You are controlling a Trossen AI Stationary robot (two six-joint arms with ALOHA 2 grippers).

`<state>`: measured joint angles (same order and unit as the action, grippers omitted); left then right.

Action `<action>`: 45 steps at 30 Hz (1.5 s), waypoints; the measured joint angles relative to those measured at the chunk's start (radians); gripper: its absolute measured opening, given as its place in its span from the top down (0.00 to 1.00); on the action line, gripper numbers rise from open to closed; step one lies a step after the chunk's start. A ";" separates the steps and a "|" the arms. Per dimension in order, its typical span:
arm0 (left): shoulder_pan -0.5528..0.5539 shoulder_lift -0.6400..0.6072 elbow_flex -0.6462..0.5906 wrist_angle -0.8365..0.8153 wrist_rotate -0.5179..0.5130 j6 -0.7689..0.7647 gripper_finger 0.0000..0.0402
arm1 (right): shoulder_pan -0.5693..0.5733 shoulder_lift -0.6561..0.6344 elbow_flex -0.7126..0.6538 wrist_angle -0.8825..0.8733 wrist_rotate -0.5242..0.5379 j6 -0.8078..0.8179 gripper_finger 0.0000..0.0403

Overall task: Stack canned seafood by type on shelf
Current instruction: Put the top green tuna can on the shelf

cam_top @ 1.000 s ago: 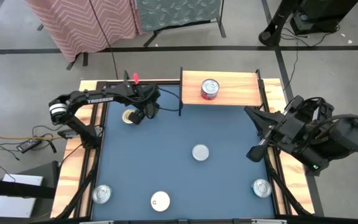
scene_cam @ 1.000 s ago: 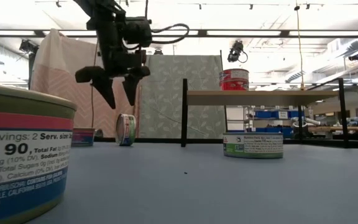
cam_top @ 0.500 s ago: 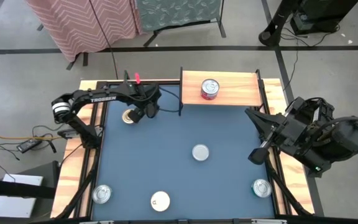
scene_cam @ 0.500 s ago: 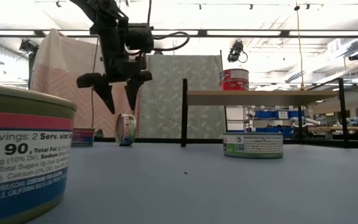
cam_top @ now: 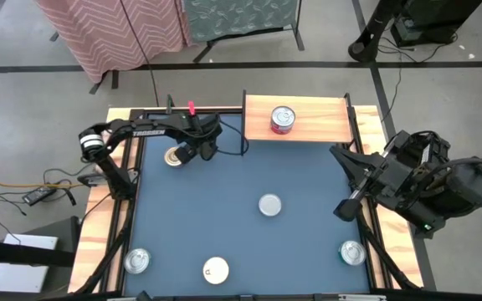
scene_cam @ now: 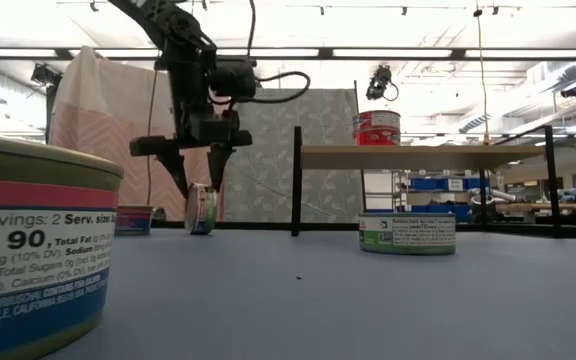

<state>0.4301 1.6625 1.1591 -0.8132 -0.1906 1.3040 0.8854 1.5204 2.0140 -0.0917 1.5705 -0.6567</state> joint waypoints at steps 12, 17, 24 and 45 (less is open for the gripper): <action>0.047 0.046 0.000 0.016 0.002 -0.004 0.40 | 0.004 0.000 0.000 0.000 0.000 -0.009 0.99; 0.071 0.046 0.000 0.010 0.028 -0.017 0.40 | 0.004 0.000 0.000 -0.001 0.000 -0.017 0.99; 0.074 0.046 0.000 0.009 0.027 -0.034 0.44 | 0.004 0.000 0.000 0.000 0.000 -0.029 0.99; 0.074 0.046 -0.001 0.009 -0.016 -0.053 0.66 | 0.004 0.000 0.000 0.000 0.000 -0.027 0.99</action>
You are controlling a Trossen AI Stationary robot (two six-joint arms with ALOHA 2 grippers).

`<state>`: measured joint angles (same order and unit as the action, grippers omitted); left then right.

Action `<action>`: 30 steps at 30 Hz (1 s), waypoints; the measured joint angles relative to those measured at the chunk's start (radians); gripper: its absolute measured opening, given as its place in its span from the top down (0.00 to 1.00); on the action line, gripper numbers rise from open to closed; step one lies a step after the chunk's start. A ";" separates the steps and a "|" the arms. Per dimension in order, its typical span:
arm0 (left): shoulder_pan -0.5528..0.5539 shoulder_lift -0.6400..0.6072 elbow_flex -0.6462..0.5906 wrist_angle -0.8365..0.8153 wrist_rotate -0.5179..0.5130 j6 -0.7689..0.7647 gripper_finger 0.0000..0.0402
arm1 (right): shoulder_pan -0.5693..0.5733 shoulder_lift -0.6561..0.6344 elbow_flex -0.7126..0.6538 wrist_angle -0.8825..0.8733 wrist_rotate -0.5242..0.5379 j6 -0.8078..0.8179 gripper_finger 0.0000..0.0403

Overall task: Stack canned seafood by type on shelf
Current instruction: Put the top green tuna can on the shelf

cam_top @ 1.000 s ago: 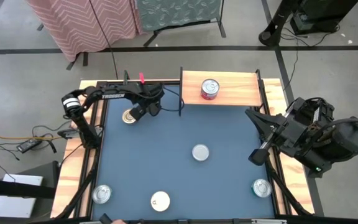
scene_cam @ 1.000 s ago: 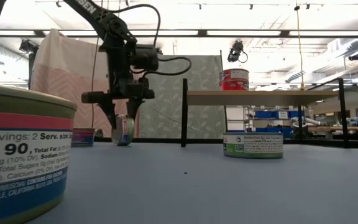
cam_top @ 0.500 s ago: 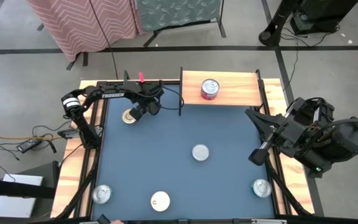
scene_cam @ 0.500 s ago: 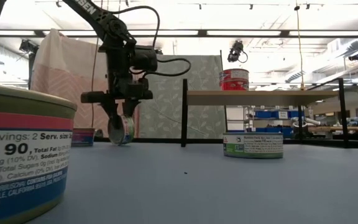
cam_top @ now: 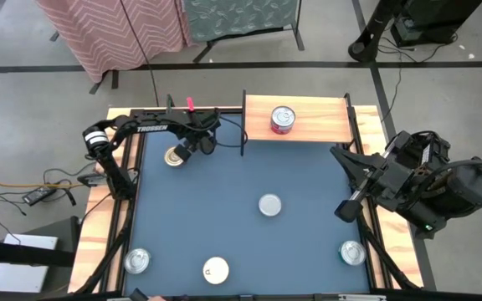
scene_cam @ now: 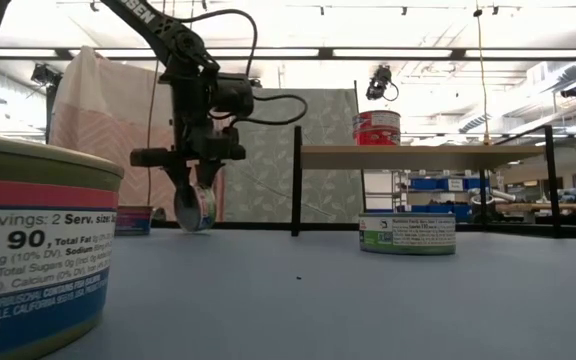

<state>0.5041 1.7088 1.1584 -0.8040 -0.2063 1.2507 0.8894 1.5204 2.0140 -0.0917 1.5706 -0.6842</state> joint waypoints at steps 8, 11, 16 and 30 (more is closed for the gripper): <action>-0.001 0.000 0.093 0.008 -0.001 -0.107 0.66 | 0.000 0.000 0.000 0.000 0.000 0.000 0.99; -0.001 0.000 0.177 0.044 0.065 -0.246 0.66 | -0.002 0.000 0.000 0.000 0.000 0.000 0.99; 0.000 0.000 0.323 0.157 0.155 -0.568 0.66 | -0.003 0.000 0.000 0.000 0.000 0.000 0.99; 0.065 -0.001 0.457 -0.038 0.101 -0.782 0.66 | -0.003 0.000 0.000 0.000 0.000 -0.023 0.99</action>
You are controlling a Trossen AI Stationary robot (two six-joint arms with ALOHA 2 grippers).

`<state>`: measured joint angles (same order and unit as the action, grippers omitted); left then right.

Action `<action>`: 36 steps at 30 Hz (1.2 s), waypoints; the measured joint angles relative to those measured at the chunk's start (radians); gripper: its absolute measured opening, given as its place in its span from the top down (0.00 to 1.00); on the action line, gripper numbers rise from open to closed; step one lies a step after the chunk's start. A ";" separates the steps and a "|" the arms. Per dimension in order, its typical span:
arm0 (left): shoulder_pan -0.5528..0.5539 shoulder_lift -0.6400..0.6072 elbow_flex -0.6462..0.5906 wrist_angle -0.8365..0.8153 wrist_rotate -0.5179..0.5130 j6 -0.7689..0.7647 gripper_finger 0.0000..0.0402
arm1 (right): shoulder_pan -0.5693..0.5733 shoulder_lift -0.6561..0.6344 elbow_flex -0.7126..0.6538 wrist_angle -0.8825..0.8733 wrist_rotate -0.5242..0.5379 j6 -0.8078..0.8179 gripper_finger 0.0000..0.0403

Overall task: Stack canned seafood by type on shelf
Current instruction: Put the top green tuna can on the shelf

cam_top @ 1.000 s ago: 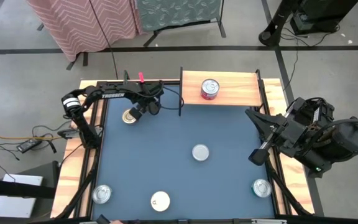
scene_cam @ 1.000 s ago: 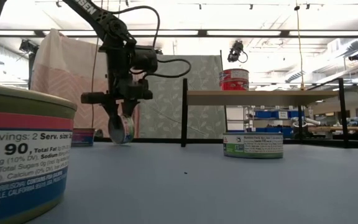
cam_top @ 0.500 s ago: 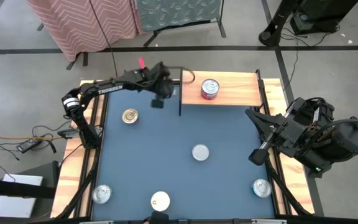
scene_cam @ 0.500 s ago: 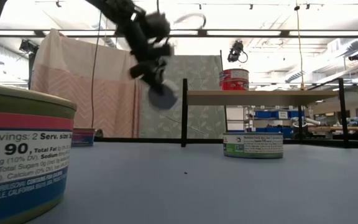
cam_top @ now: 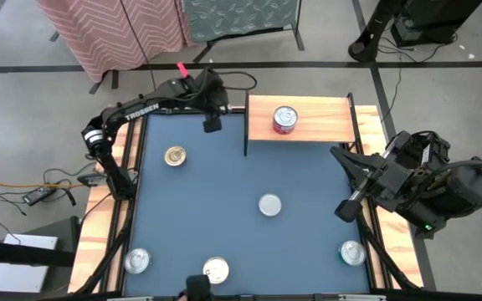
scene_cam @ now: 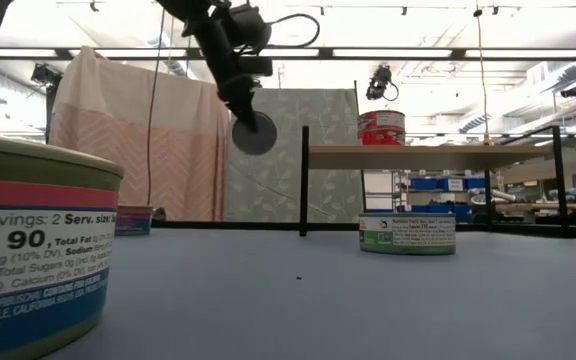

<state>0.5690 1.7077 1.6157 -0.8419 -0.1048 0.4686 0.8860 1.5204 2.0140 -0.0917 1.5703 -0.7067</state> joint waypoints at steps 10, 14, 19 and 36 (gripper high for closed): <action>0.010 -0.012 0.047 -0.010 0.042 -0.185 0.66 | 0.000 0.000 0.000 0.000 0.000 -0.011 0.99; 0.015 -0.014 0.128 0.013 0.116 -0.346 0.66 | 0.000 0.000 0.000 0.000 0.000 -0.011 0.99; 0.017 -0.015 0.199 0.084 0.180 -0.687 0.66 | 0.000 0.000 0.000 -0.010 0.000 -0.011 0.99; -0.126 -0.014 0.160 0.490 0.023 -1.174 0.65 | -0.017 -0.002 0.000 -0.078 0.000 0.016 0.99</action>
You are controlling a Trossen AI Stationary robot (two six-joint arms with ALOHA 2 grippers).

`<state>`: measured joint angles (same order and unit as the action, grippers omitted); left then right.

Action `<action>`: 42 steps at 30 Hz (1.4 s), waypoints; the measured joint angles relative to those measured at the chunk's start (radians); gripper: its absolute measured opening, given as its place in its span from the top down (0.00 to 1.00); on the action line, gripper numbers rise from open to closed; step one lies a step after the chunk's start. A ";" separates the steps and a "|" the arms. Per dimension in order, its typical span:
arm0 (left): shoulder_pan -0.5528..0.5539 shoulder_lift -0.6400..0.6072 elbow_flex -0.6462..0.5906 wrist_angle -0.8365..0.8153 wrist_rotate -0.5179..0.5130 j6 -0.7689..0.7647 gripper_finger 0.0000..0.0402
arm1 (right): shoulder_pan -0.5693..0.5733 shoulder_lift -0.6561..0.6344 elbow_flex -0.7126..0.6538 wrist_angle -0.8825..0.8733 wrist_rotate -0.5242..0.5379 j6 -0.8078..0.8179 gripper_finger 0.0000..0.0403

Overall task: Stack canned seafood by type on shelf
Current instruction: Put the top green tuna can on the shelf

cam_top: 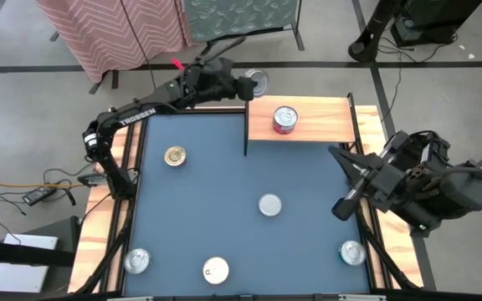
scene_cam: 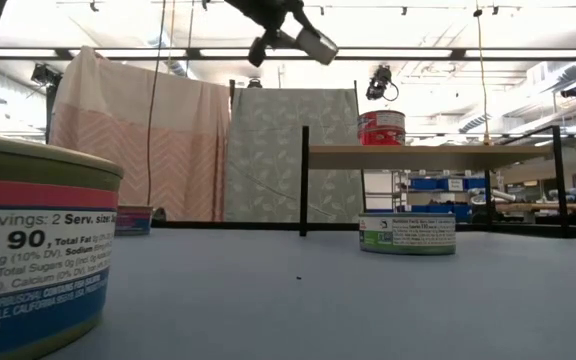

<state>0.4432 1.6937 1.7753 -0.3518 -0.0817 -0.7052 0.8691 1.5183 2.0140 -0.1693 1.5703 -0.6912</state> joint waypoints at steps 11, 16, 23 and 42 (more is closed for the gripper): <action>-0.052 -0.155 -0.001 -0.016 -0.243 -0.038 0.65 | -0.081 -0.076 0.000 -0.023 0.000 -0.019 0.99; -0.083 -0.307 0.001 -0.190 -0.452 0.012 0.65 | -0.117 -0.125 0.000 -0.084 0.000 -0.016 0.99; -0.222 -0.476 -0.165 -0.272 -0.686 -0.146 0.65 | -0.171 -0.171 0.000 -0.170 0.001 -0.015 0.99; -0.498 -0.419 -0.956 0.959 -0.837 -0.561 0.65 | -0.186 -0.231 0.000 -0.191 0.000 -0.008 0.99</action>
<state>-0.0545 1.2746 0.8195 0.6073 -0.9190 -1.2665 0.6834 1.2872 2.0144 -0.3605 1.5707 -0.6994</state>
